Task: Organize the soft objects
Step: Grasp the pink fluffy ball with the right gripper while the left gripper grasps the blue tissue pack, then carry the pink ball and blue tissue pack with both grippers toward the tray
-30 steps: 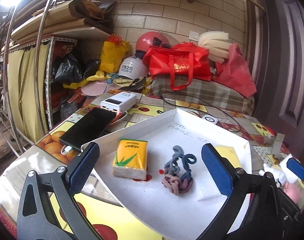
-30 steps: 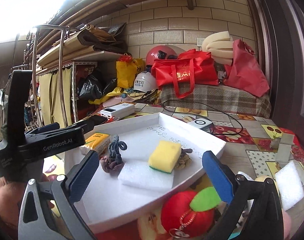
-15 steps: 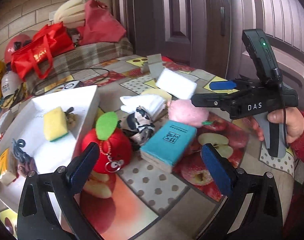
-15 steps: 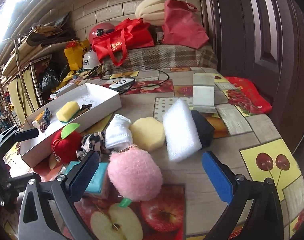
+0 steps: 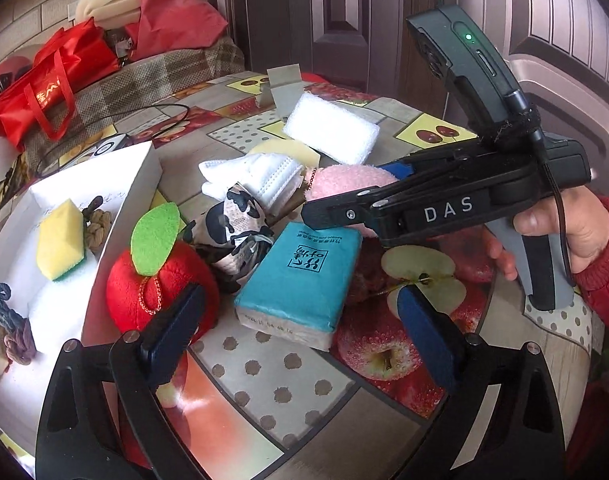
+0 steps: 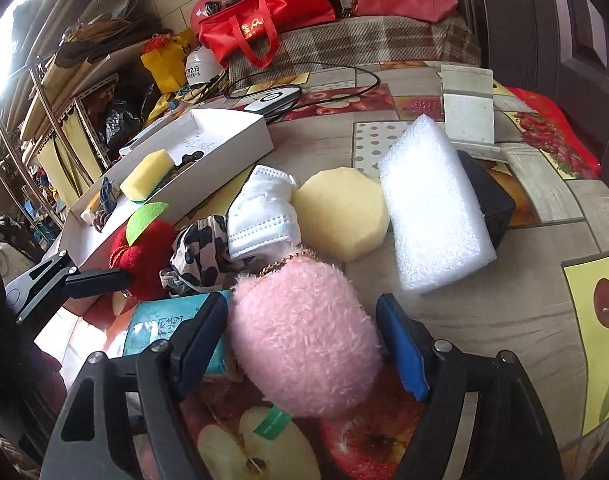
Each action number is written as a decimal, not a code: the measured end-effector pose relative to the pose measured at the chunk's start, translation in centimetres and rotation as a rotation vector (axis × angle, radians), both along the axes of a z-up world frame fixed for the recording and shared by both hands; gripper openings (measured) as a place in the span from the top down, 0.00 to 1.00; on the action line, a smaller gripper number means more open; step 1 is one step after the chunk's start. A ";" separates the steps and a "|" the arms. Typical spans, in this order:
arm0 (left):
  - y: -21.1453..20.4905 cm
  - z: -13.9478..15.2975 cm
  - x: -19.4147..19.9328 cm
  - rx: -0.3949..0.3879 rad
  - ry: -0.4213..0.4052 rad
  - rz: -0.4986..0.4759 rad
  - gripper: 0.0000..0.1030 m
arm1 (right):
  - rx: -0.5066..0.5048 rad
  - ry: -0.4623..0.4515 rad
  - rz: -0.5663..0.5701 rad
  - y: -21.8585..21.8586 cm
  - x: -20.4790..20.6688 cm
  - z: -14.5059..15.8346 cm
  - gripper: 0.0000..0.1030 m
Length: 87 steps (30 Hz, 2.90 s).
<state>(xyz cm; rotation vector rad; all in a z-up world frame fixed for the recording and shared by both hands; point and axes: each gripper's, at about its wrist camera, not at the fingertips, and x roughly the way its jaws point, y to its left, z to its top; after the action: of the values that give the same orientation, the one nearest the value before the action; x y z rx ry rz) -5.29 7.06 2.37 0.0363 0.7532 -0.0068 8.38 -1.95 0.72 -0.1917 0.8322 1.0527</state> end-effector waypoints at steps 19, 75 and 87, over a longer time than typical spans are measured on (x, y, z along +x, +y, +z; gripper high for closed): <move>-1.9 -1.1 3.3 -0.082 0.103 -0.009 0.18 | 0.044 0.037 -0.231 -7.3 3.6 0.2 0.45; 3.8 3.4 -8.9 0.200 -0.376 0.328 0.52 | 0.247 -0.462 -0.121 -2.8 -7.4 4.7 0.45; 9.6 3.2 -12.4 0.172 -0.389 0.531 0.52 | 0.257 -0.494 0.025 2.2 -10.6 4.7 0.45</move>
<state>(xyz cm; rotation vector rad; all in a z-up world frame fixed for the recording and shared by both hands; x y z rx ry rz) -17.71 16.70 5.61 0.0001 0.3543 0.5569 -2.20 0.23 5.40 -0.2321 0.2473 1.0644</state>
